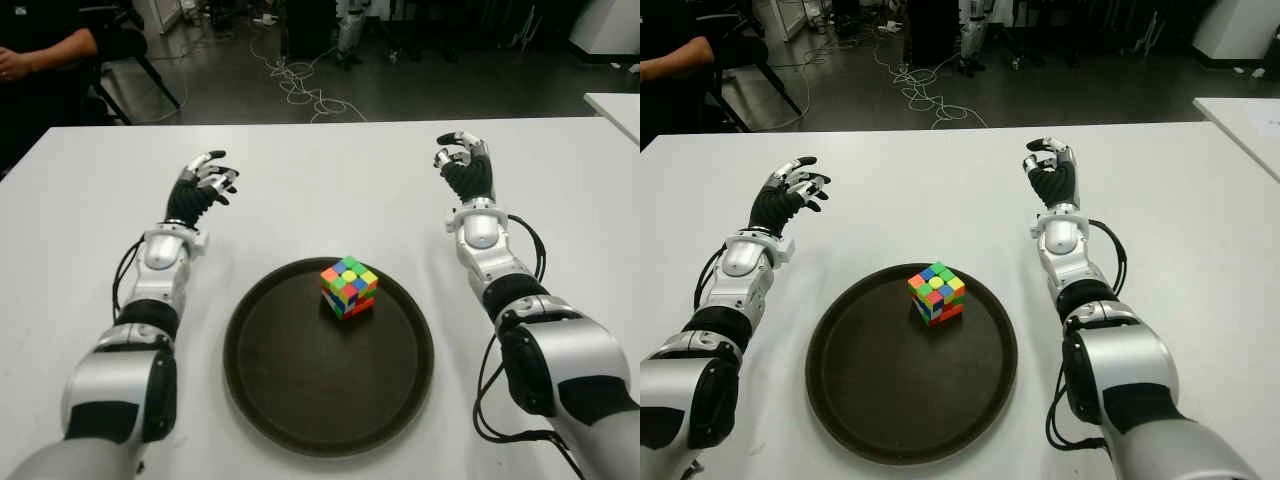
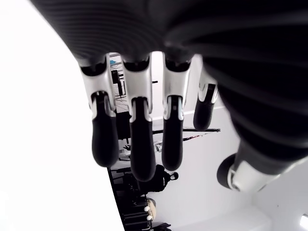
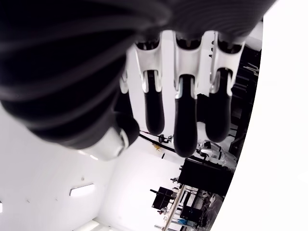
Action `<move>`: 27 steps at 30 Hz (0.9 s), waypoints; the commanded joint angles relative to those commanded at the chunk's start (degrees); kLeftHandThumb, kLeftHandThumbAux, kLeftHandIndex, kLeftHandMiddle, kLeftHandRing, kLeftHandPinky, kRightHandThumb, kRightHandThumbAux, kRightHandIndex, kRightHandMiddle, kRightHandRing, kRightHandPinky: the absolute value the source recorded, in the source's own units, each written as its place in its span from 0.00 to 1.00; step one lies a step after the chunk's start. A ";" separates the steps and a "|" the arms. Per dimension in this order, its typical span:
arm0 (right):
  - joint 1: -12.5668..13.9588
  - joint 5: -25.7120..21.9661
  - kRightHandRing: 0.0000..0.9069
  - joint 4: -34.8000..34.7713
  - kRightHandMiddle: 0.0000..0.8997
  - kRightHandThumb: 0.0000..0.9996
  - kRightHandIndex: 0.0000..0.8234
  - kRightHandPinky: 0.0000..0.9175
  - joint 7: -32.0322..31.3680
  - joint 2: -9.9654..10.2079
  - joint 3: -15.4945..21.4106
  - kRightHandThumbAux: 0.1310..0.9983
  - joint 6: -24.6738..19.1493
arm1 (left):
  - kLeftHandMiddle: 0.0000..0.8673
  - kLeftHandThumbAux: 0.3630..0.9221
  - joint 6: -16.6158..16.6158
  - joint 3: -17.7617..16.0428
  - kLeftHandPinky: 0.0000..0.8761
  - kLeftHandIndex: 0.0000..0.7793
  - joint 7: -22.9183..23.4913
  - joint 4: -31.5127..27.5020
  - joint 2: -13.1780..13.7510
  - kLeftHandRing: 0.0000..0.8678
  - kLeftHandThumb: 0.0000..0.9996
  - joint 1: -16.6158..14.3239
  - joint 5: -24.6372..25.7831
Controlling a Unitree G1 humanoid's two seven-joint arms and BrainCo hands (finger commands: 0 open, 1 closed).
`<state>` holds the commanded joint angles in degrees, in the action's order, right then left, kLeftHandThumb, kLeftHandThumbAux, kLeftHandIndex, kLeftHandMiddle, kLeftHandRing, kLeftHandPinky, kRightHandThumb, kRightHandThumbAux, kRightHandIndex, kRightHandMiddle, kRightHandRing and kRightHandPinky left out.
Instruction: Pick up the Rubik's Cube and put it in the plate
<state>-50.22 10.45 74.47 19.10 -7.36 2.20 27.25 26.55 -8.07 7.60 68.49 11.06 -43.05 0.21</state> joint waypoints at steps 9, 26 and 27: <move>-0.07 0.16 0.53 0.04 0.47 0.67 0.49 0.55 0.20 0.10 0.03 0.69 -0.21 | 0.45 0.44 0.58 -0.08 0.59 0.27 0.24 0.05 -0.03 0.54 0.28 0.01 0.14; -0.02 1.06 0.53 0.05 0.46 0.67 0.49 0.56 1.15 0.12 -0.43 0.69 -0.35 | 0.45 0.43 0.46 0.10 0.59 0.27 0.45 0.13 0.20 0.54 0.28 0.02 -0.05; -0.02 1.06 0.53 0.06 0.45 0.67 0.49 0.55 1.25 0.14 -0.44 0.69 -0.43 | 0.45 0.43 0.45 0.09 0.59 0.27 0.46 0.14 0.20 0.54 0.28 0.03 -0.03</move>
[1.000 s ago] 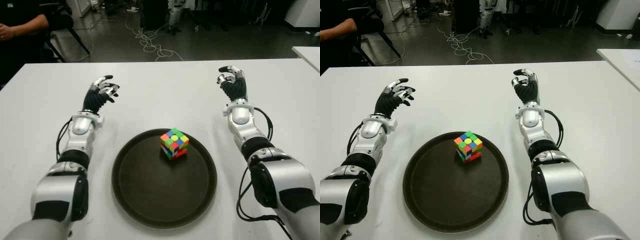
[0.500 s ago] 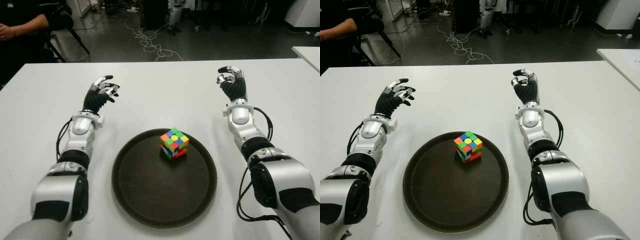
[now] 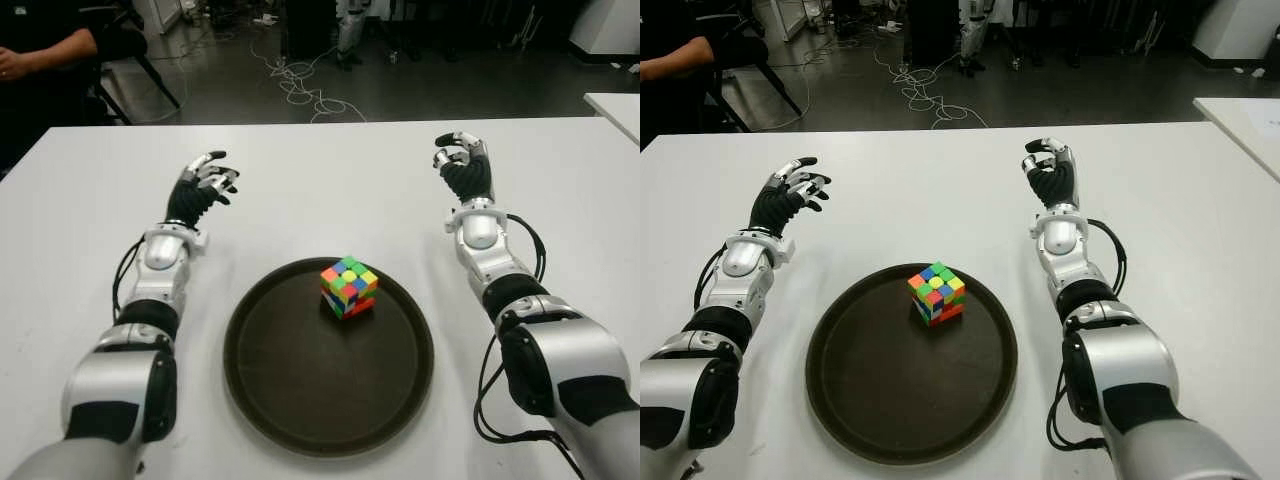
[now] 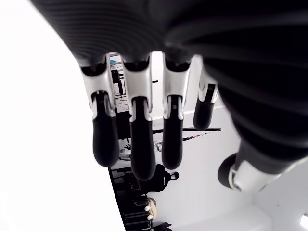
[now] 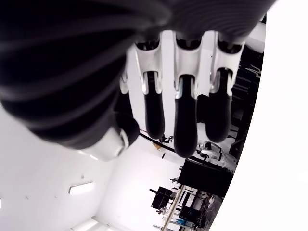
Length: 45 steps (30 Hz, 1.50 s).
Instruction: Pick up the Rubik's Cube and put it in the plate
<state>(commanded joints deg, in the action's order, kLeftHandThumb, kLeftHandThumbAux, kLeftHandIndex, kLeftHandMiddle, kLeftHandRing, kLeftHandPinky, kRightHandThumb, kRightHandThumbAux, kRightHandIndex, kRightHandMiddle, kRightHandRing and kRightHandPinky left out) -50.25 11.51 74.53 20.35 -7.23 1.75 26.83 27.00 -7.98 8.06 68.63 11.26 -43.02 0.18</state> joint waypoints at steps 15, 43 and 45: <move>0.01 0.25 0.53 0.10 0.46 0.67 0.49 0.55 0.32 -0.28 -0.45 0.69 -0.09 | 0.45 0.44 -0.53 -0.35 0.59 0.26 -0.05 0.11 -0.37 0.54 0.28 -0.15 0.47; 0.12 -0.70 0.54 0.20 0.48 0.67 0.50 0.56 -1.24 -0.41 0.15 0.69 0.14 | 0.45 0.43 -0.08 0.52 0.61 0.27 -0.34 -0.03 -0.39 0.54 0.28 -0.24 -0.25; 0.09 -0.67 0.54 0.21 0.48 0.67 0.50 0.57 -1.29 -0.43 0.15 0.69 0.13 | 0.45 0.43 -0.06 0.53 0.62 0.26 -0.32 -0.06 -0.42 0.55 0.28 -0.26 -0.24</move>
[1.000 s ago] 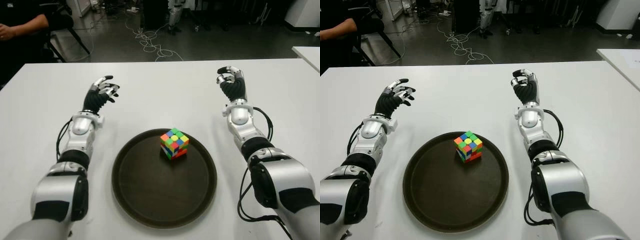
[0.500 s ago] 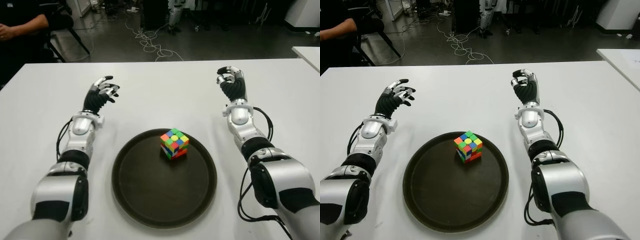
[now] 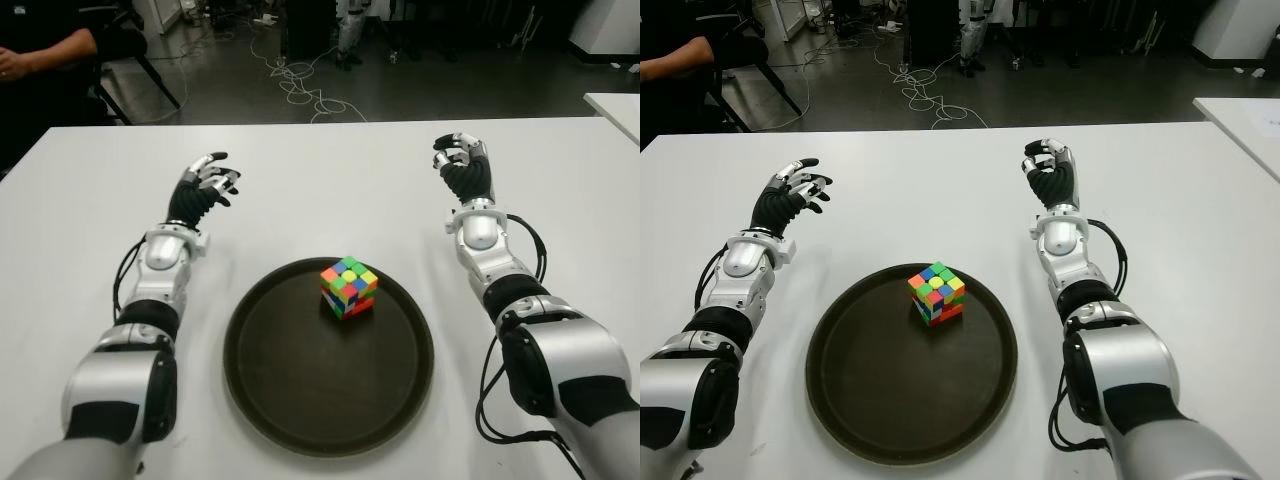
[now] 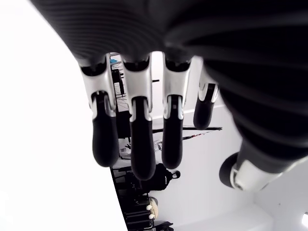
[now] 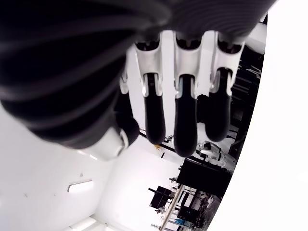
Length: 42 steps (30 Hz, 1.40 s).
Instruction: Pick up the Rubik's Cube and put it in the plate
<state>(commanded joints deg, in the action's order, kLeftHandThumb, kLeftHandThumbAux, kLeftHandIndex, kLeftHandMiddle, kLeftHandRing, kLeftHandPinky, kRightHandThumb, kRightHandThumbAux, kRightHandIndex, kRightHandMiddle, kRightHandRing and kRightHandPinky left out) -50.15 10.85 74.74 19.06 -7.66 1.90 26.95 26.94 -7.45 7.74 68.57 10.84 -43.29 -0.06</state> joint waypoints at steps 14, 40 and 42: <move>-0.02 0.56 0.53 -0.02 0.45 0.67 0.49 0.56 0.48 -0.22 -0.44 0.69 0.10 | 0.46 0.48 -0.79 -0.10 0.60 0.28 -0.51 -0.24 -0.14 0.54 0.30 -0.06 0.10; 0.10 0.73 0.54 -0.12 0.49 0.67 0.49 0.57 1.25 -0.07 -0.71 0.69 0.32 | 0.45 0.46 -0.41 -0.13 0.62 0.27 -0.15 -0.21 -0.17 0.55 0.31 0.10 0.18; 0.08 0.61 0.55 -0.10 0.49 0.67 0.49 0.57 1.08 -0.06 -0.61 0.69 0.28 | 0.45 0.46 -0.48 -0.11 0.62 0.27 -0.23 -0.19 -0.16 0.55 0.31 0.09 0.14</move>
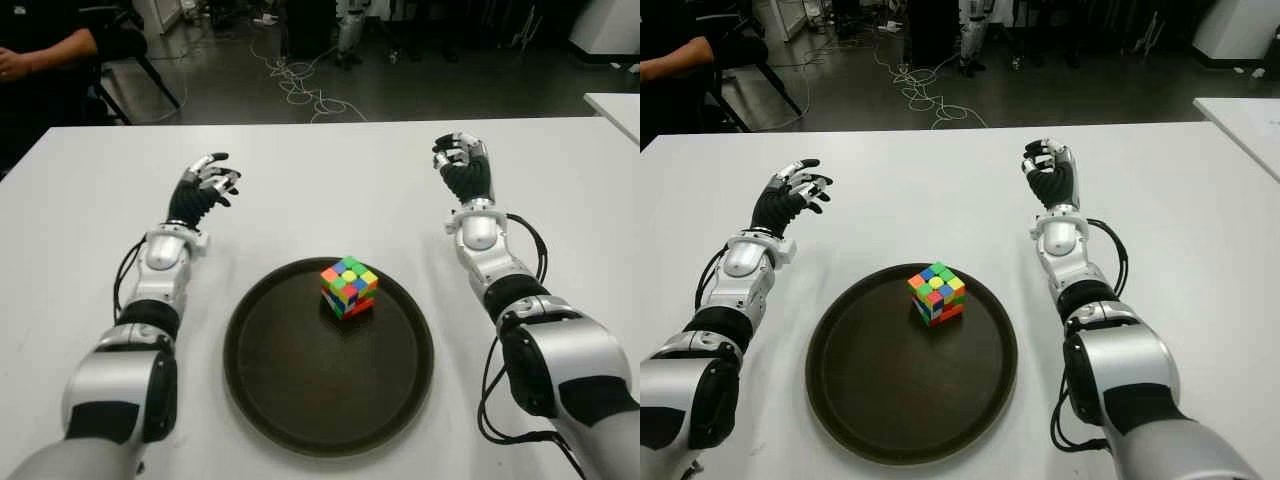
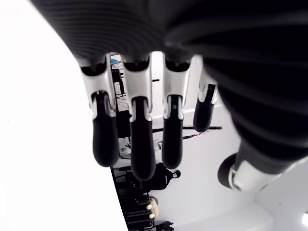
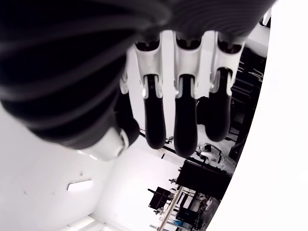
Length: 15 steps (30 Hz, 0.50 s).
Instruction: Pick up the Rubik's Cube and put it in the plate
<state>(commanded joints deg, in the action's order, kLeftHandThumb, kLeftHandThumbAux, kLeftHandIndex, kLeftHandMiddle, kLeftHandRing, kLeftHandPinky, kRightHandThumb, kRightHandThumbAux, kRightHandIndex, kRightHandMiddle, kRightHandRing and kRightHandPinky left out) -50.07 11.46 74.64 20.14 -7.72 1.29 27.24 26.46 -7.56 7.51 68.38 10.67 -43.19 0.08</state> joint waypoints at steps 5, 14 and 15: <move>-0.01 -0.04 0.55 0.07 0.50 0.67 0.49 0.59 -0.40 -0.14 0.01 0.69 -0.01 | 0.45 0.47 -0.30 0.05 0.62 0.26 -0.26 0.01 0.00 0.55 0.31 -0.03 -0.10; 0.02 0.20 0.53 0.09 0.47 0.67 0.50 0.55 -0.45 -0.17 -0.18 0.69 0.00 | 0.45 0.48 -0.35 -0.12 0.61 0.27 -0.62 0.03 -0.13 0.55 0.30 -0.08 0.07; 0.01 0.10 0.53 0.08 0.47 0.67 0.50 0.55 -0.58 -0.15 -0.11 0.69 -0.01 | 0.45 0.48 -0.33 -0.09 0.61 0.27 -0.67 0.04 -0.14 0.54 0.30 -0.10 0.03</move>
<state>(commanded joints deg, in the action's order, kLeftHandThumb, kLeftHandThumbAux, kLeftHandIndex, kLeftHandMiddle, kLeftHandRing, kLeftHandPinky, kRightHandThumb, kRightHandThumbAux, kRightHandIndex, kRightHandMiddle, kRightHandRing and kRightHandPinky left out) -50.06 11.56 74.72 19.56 -7.88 1.18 27.23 26.14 -7.64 6.84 68.42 10.53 -43.29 0.11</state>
